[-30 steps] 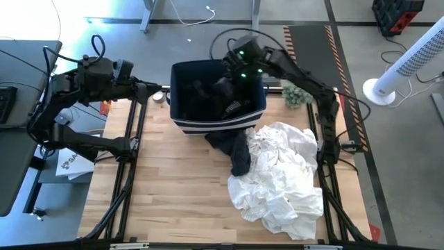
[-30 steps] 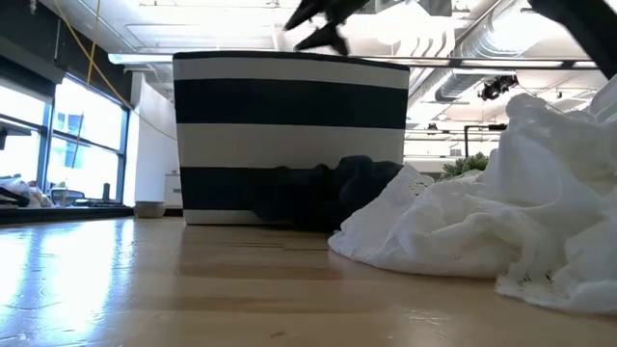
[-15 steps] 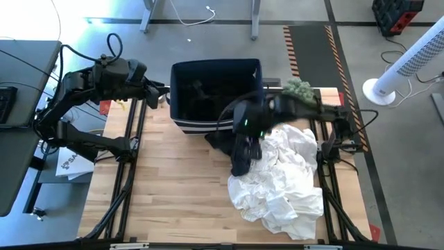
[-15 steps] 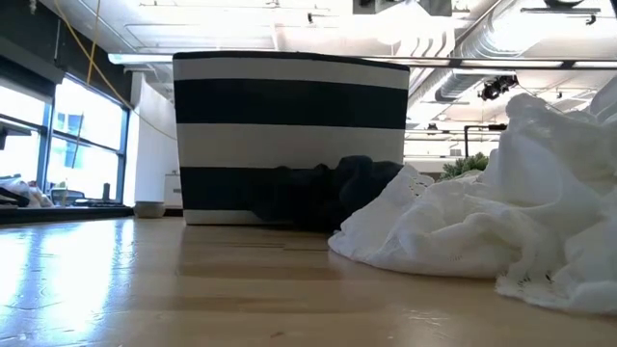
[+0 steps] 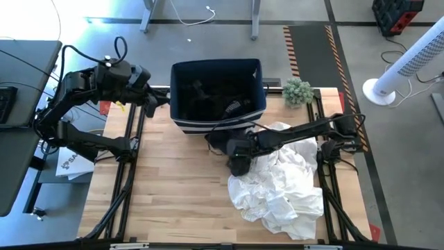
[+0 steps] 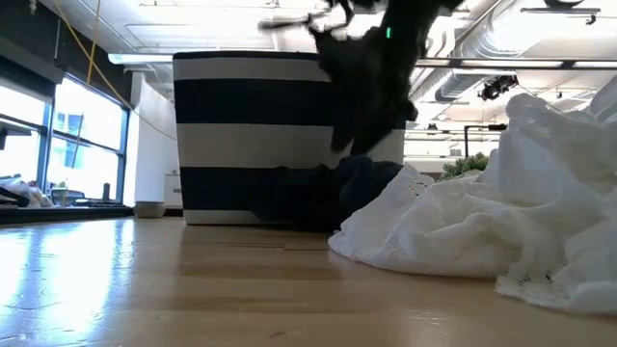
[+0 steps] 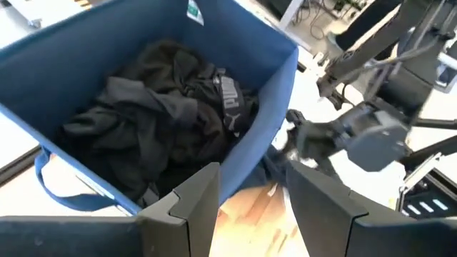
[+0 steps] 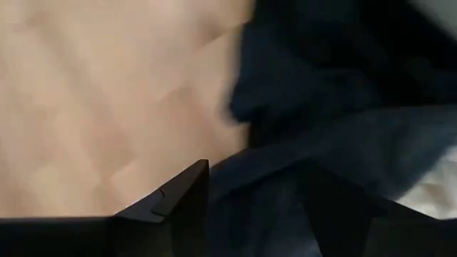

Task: Sort clothes
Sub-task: Put the blue underwear into the blue bin

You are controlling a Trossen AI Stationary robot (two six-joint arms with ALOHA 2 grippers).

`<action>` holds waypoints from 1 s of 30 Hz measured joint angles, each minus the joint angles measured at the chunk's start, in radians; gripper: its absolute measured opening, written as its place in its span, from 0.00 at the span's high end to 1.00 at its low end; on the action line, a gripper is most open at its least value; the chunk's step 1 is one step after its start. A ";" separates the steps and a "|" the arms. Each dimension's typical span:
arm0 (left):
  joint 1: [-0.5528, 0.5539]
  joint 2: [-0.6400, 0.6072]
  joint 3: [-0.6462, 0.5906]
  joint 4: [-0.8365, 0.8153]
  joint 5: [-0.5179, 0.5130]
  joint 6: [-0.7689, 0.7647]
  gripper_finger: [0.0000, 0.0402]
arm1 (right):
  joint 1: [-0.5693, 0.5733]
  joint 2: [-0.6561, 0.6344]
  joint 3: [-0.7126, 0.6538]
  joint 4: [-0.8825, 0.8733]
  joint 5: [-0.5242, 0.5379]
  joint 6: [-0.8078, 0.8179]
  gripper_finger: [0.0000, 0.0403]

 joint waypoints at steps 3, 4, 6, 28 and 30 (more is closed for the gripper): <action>0.000 0.000 0.000 -0.017 0.003 -0.005 0.61 | -0.021 0.015 -0.084 0.062 0.086 0.047 0.48; 0.000 0.000 0.000 -0.021 0.003 -0.015 0.61 | -0.030 0.029 -0.107 0.069 0.082 0.058 0.48; 0.000 0.000 0.000 -0.023 0.004 -0.027 0.61 | -0.050 0.059 -0.141 0.085 0.022 0.090 0.50; 0.000 0.000 0.000 0.018 -0.041 -0.158 0.61 | -0.162 -0.128 0.598 -0.081 -0.345 -0.410 0.96; 0.000 0.000 0.000 0.017 -0.041 -0.158 0.61 | -0.198 -0.129 0.726 -0.076 -0.246 -0.465 0.96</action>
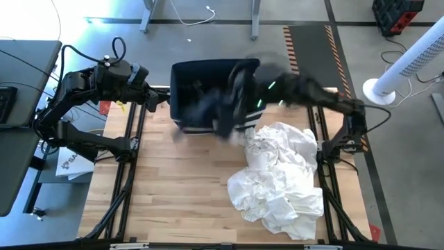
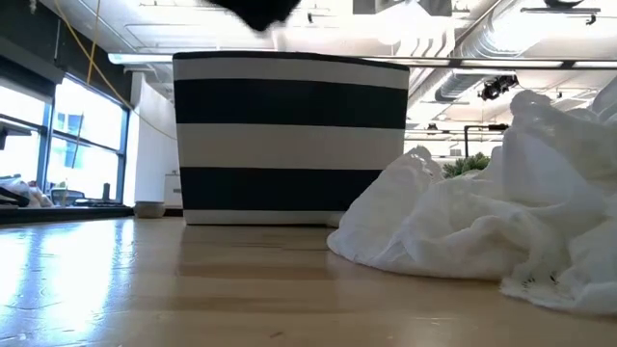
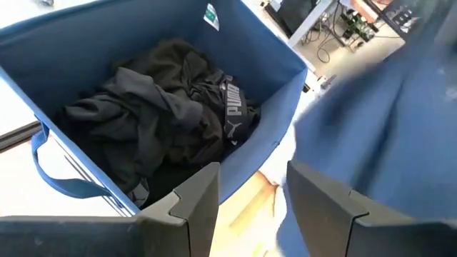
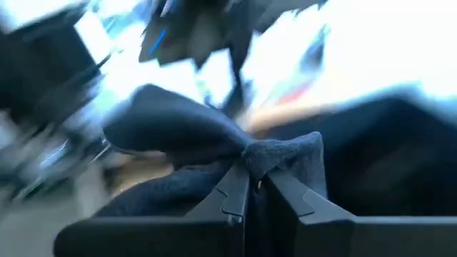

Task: Sort clothes
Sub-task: Put the blue underwear into the blue bin

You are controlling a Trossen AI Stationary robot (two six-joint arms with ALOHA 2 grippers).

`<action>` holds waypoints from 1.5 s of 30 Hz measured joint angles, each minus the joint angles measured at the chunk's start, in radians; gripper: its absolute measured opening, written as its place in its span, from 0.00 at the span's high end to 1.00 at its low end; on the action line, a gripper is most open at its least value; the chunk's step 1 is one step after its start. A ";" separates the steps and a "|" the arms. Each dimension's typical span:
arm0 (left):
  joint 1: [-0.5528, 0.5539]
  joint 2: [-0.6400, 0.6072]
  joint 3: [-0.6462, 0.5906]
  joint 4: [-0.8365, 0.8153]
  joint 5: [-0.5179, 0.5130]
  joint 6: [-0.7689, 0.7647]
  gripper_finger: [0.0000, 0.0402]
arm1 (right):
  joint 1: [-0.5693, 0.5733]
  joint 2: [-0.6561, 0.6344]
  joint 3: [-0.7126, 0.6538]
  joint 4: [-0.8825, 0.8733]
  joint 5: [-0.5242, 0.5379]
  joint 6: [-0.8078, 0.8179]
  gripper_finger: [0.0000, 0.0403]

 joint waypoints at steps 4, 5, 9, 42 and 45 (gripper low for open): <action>0.000 0.000 0.000 0.000 -0.004 -0.002 0.61 | -0.083 0.007 0.186 0.008 0.232 -0.170 0.97; 0.000 0.000 0.000 0.000 -0.009 -0.002 0.61 | -0.109 0.008 0.208 0.008 0.265 -0.207 0.97; 0.000 0.000 0.000 0.000 -0.027 -0.003 0.61 | -0.231 0.017 0.229 -0.035 0.276 -0.262 0.97; 0.000 0.029 0.000 -0.002 -0.139 -0.053 0.61 | -0.451 0.102 -0.102 0.005 0.083 0.008 0.50; 0.000 0.039 0.000 -0.003 -0.126 -0.053 0.61 | -0.448 0.104 -0.300 0.073 0.087 0.046 0.49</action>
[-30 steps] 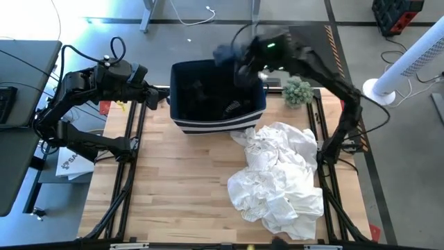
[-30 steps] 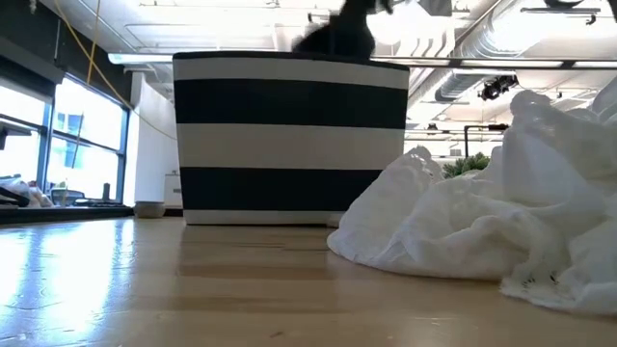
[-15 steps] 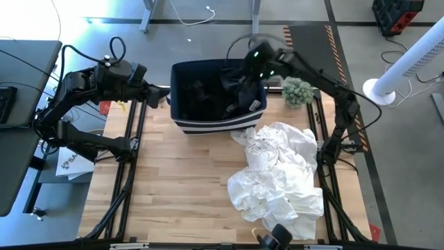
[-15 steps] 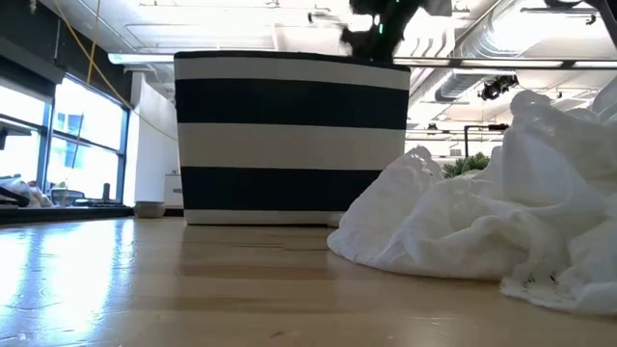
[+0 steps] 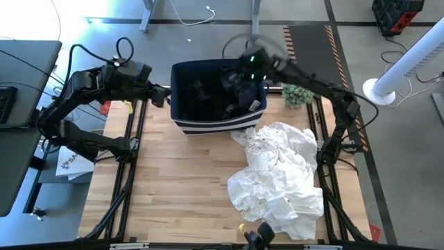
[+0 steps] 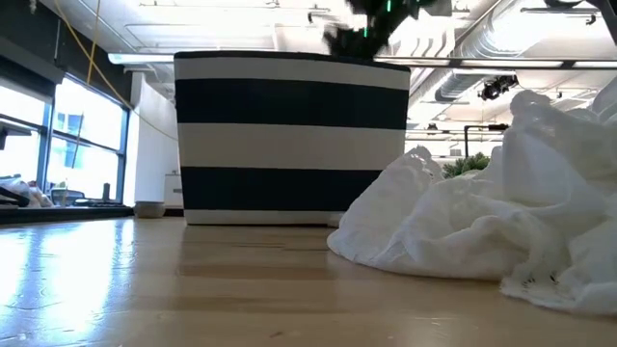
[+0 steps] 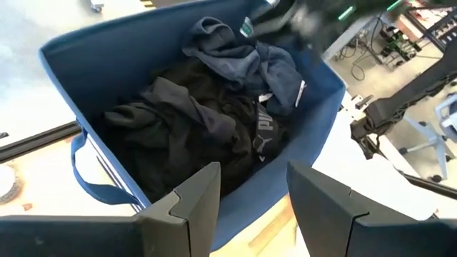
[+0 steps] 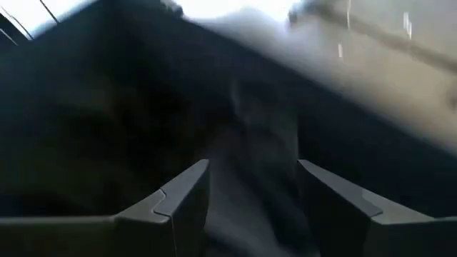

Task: Sort clothes
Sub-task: Put the blue underwear into the blue bin

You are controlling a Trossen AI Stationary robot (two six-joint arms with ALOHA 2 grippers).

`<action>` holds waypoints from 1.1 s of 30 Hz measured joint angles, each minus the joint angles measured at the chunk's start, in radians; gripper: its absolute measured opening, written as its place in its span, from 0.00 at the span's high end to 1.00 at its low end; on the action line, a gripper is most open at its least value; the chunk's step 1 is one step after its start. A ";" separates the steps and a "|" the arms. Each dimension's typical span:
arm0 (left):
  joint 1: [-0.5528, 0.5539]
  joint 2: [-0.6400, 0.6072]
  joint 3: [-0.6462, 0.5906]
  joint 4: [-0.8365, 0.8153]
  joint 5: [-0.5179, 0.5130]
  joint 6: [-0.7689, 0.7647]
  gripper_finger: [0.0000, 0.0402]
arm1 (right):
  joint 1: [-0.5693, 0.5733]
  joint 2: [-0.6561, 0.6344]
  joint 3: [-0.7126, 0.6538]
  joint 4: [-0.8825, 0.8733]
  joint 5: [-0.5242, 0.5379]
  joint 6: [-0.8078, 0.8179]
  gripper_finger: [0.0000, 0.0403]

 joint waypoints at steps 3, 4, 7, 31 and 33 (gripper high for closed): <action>0.000 0.005 0.000 0.000 0.023 0.000 0.61 | -0.004 -0.009 -0.219 0.136 0.112 -0.058 0.49; 0.000 0.008 0.000 0.000 0.027 0.000 0.61 | -0.008 -0.015 -0.279 0.183 0.113 -0.074 0.49; 0.000 0.009 0.000 -0.004 0.052 -0.002 0.61 | -0.008 -0.019 -0.384 0.227 0.219 -0.158 0.49; -0.001 0.007 0.000 -0.038 0.048 0.027 0.61 | 0.082 0.010 -0.188 0.182 0.091 0.072 0.49; -0.001 0.007 0.000 -0.038 0.048 0.028 0.61 | 0.093 0.009 -0.293 0.231 0.133 0.131 0.49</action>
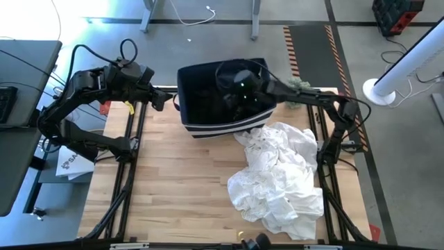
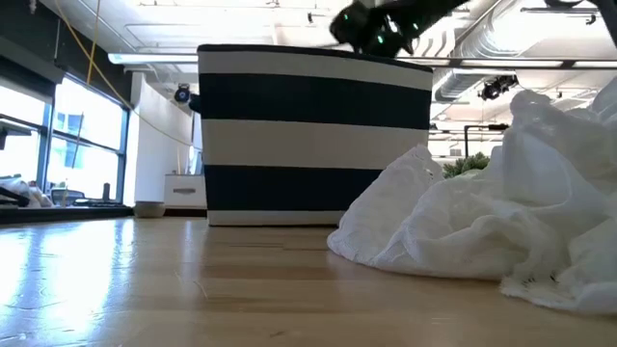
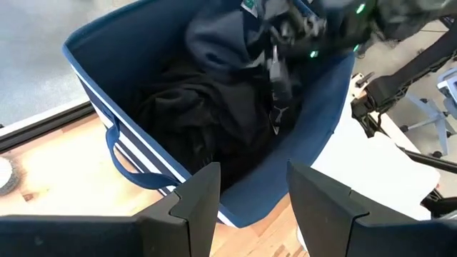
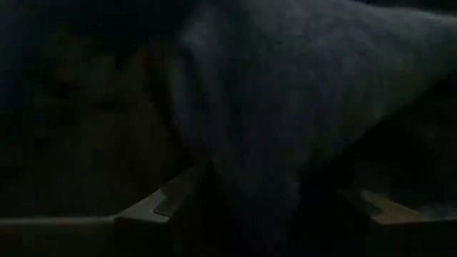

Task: Sort clothes
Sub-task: Put the blue underwear into the blue bin

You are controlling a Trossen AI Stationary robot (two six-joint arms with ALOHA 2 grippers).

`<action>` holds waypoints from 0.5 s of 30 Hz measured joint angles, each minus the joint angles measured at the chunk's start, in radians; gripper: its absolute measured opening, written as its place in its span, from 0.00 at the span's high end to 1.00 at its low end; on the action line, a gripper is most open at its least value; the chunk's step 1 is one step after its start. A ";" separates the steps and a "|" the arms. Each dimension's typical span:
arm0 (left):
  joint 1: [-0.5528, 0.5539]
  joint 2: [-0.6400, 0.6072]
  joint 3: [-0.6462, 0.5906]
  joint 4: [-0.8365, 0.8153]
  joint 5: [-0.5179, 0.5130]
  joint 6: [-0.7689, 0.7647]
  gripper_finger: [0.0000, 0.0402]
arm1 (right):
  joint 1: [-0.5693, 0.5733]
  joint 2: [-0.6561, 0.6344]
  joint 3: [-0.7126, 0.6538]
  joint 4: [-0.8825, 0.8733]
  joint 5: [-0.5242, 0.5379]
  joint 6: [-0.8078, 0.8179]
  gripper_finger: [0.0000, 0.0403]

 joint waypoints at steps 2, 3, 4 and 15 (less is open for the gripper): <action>0.000 0.001 -0.003 0.003 0.000 0.000 0.61 | -0.016 0.012 -0.092 0.046 -0.008 0.059 0.49; 0.000 0.001 -0.008 0.003 0.000 0.000 0.61 | -0.022 0.031 -0.130 0.065 -0.033 0.082 0.49; 0.000 0.001 -0.013 0.002 0.000 0.000 0.61 | -0.028 0.052 -0.158 0.089 -0.060 0.099 0.49; -0.015 0.002 -0.030 -0.013 0.005 0.149 0.61 | -0.038 0.070 0.165 -0.008 -0.113 -0.006 0.49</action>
